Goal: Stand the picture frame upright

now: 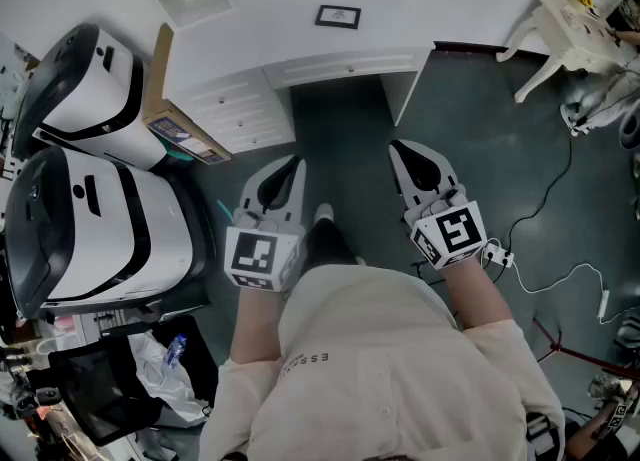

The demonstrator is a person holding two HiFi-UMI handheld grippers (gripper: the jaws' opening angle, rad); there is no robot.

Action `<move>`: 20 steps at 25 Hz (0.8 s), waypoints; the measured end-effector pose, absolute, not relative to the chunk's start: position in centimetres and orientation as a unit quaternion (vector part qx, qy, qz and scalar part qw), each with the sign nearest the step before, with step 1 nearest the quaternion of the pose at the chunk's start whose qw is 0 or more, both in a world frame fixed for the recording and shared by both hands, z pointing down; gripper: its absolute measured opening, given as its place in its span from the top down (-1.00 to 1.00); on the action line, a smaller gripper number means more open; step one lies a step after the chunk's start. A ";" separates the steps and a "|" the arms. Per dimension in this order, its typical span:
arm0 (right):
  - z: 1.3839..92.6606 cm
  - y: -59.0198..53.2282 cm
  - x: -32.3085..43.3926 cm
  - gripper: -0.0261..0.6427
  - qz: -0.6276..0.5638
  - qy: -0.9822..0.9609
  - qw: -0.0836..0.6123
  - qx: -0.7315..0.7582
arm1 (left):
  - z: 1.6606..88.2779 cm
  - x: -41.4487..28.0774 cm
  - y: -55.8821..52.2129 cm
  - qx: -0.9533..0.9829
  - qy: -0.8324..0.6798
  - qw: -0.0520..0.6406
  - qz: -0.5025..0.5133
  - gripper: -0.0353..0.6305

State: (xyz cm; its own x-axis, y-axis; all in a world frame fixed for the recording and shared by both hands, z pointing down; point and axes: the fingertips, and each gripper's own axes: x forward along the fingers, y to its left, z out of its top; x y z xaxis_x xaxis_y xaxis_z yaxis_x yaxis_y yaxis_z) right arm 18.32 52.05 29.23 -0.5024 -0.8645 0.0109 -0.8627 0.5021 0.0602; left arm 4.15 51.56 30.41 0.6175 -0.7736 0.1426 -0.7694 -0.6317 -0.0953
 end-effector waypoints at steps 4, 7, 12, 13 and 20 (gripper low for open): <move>29.4 51.7 18.3 0.88 -0.018 -0.866 0.019 0.500 | 30.6 4.1 51.4 -0.899 0.430 0.009 -0.086 0.89; 29.4 51.6 18.3 0.88 -0.018 -0.866 0.020 0.499 | 30.6 3.9 51.2 -0.898 0.432 0.008 -0.085 0.89; 29.6 51.4 18.6 0.88 -0.010 -0.863 0.015 0.506 | 30.7 4.1 51.0 -0.899 0.430 0.002 -0.081 0.89; 29.5 51.4 18.7 0.88 -0.010 -0.862 0.013 0.507 | 30.7 4.2 51.0 -0.900 0.429 0.001 -0.080 0.89; 30.7 51.3 20.4 0.34 0.044 -0.862 -0.006 0.505 | 30.0 6.8 51.7 -0.917 0.396 0.004 -0.054 0.31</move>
